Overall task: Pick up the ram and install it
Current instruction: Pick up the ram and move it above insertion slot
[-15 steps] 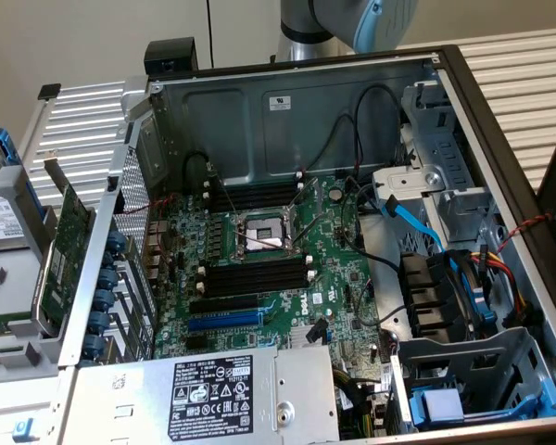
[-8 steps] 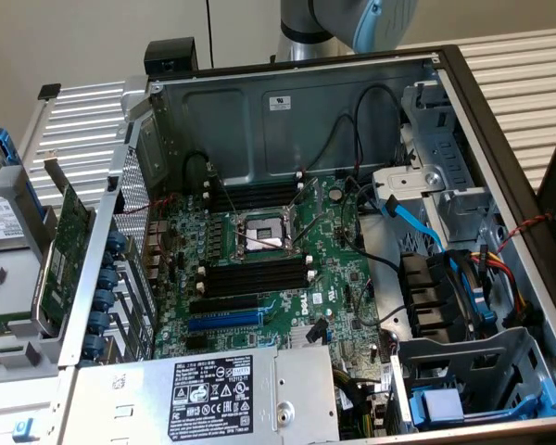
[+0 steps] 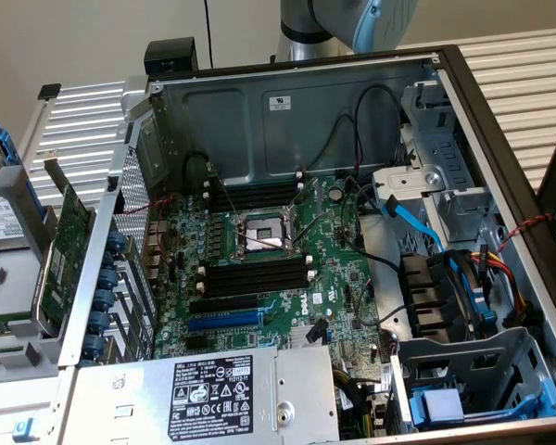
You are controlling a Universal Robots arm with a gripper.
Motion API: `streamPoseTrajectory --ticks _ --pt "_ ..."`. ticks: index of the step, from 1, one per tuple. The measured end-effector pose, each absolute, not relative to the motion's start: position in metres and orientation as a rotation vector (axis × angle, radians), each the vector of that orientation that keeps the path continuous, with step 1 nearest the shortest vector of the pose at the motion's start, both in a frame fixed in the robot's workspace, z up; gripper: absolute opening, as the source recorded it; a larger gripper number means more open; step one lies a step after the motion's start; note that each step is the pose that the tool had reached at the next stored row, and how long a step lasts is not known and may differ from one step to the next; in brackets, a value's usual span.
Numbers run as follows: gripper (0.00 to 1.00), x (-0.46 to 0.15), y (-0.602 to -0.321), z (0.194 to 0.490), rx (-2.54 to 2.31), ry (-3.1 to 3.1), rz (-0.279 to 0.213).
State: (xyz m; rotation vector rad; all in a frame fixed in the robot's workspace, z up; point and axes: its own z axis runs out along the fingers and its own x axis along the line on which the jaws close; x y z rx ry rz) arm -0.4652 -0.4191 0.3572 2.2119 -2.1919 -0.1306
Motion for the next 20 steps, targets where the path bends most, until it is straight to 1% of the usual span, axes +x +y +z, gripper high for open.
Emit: streamPoseTrajectory --ticks 4,6,7,9,10,15,20 --pt "0.31 -0.465 -0.424 0.350 2.214 -2.190 -0.131" --pt "0.33 -0.465 -0.428 0.346 2.214 -2.189 -0.131" --pt "0.38 -0.465 -0.430 0.345 2.215 -2.189 -0.131" --pt "0.38 -0.465 -0.434 0.341 2.215 -2.189 -0.131" --pt "0.45 -0.465 -0.435 0.339 2.215 -2.188 -0.130" --pt "0.45 -0.458 -0.444 0.330 2.216 -2.188 -0.130" --pt "0.45 -0.453 -0.444 0.322 2.225 -2.180 -0.127"
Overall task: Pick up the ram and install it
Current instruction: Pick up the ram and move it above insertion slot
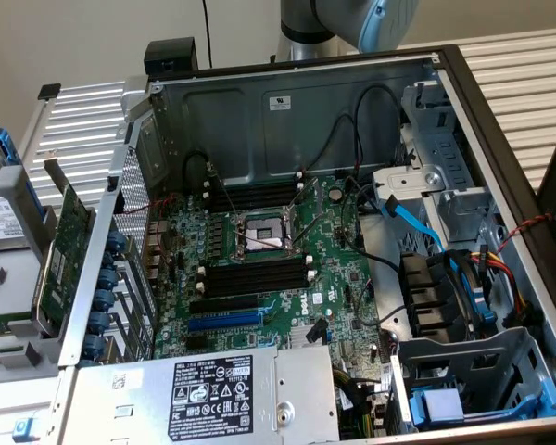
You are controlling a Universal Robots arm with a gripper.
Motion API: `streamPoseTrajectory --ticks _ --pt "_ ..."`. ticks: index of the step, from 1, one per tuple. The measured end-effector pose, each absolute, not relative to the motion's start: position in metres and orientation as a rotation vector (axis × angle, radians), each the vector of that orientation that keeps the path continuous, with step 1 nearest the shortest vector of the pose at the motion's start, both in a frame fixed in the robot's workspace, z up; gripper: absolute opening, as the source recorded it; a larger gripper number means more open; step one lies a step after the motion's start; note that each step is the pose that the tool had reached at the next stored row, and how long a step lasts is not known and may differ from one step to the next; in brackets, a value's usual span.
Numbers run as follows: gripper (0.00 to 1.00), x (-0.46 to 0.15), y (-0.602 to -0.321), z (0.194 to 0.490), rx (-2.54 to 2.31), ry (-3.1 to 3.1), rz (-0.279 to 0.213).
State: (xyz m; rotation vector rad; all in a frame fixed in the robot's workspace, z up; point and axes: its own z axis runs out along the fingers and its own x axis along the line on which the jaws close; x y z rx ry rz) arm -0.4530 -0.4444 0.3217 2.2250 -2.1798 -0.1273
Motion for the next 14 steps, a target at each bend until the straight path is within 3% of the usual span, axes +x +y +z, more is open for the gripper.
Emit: streamPoseTrajectory --ticks 14 --pt "0.45 -0.466 -0.442 0.304 2.238 -2.161 -0.095"
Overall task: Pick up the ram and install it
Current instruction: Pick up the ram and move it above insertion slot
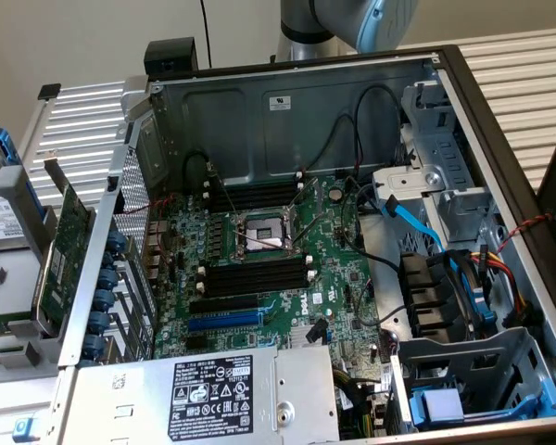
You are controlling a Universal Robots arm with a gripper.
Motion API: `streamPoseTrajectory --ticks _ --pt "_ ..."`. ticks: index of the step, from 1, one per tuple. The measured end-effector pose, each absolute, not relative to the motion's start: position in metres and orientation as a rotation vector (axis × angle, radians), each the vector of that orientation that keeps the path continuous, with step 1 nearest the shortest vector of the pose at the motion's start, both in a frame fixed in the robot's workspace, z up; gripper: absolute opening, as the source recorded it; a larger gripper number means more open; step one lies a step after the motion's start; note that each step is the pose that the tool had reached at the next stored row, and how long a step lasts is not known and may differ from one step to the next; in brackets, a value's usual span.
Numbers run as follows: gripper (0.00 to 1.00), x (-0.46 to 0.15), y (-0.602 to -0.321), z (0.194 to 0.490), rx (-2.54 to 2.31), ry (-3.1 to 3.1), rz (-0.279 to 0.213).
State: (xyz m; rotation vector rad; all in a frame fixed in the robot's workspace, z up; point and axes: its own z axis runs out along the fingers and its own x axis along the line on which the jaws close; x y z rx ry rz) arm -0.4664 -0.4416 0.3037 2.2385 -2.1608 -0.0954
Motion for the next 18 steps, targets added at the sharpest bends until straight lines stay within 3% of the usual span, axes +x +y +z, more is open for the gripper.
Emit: streamPoseTrajectory --ticks 18 --pt "0.45 -0.471 -0.446 0.271 2.264 -2.133 -0.096"
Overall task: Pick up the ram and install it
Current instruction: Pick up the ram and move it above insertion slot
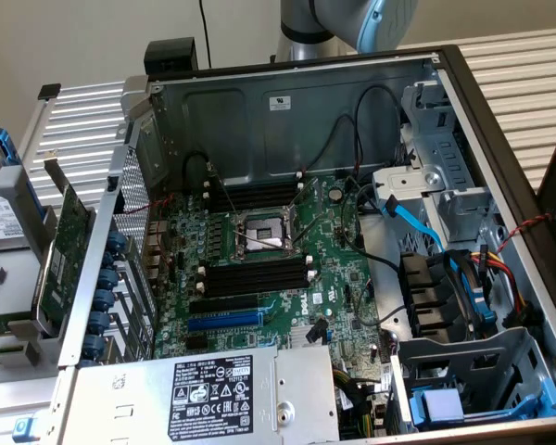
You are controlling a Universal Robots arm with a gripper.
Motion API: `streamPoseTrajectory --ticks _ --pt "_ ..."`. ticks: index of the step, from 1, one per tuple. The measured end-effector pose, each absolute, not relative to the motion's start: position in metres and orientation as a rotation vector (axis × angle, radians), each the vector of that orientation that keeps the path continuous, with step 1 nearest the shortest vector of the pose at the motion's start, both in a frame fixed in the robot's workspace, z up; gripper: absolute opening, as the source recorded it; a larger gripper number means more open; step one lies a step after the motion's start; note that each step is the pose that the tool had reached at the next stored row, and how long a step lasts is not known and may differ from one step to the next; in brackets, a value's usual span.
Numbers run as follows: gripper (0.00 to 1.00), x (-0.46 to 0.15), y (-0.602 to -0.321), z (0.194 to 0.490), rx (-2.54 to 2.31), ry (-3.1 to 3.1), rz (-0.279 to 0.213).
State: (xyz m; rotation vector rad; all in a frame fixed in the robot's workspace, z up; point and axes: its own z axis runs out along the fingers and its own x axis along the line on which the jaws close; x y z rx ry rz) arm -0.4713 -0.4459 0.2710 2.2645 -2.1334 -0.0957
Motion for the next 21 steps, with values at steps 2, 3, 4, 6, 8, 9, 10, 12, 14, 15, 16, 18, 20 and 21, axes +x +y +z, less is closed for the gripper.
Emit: streamPoseTrajectory --ticks 2,3,4,6,8,9,10,12,14,15,16,18,20,21 --pt "0.45 -0.471 -0.448 0.267 2.268 -2.131 -0.096" --pt "0.45 -0.471 -0.449 0.265 2.269 -2.130 -0.097" --pt "0.45 -0.471 -0.450 0.264 2.270 -2.128 -0.097" --pt "0.45 -0.471 -0.451 0.260 2.272 -2.127 -0.098" --pt "0.45 -0.471 -0.452 0.256 2.274 -2.125 -0.098" --pt "0.45 -0.471 -0.452 0.255 2.274 -2.125 -0.098" --pt "0.45 -0.471 -0.452 0.253 2.275 -2.124 -0.098" --pt "0.45 -0.471 -0.452 0.249 2.275 -2.123 -0.098" --pt "0.45 -0.471 -0.452 0.245 2.276 -2.123 -0.098" --pt "0.45 -0.471 -0.453 0.244 2.276 -2.122 -0.098" --pt "0.45 -0.471 -0.453 0.242 2.277 -2.122 -0.098" --pt "0.45 -0.471 -0.453 0.238 2.278 -2.121 -0.098" --pt "0.45 -0.471 -0.454 0.235 2.279 -2.121 -0.099" --pt "0.45 -0.471 -0.455 0.233 2.280 -2.120 -0.100"
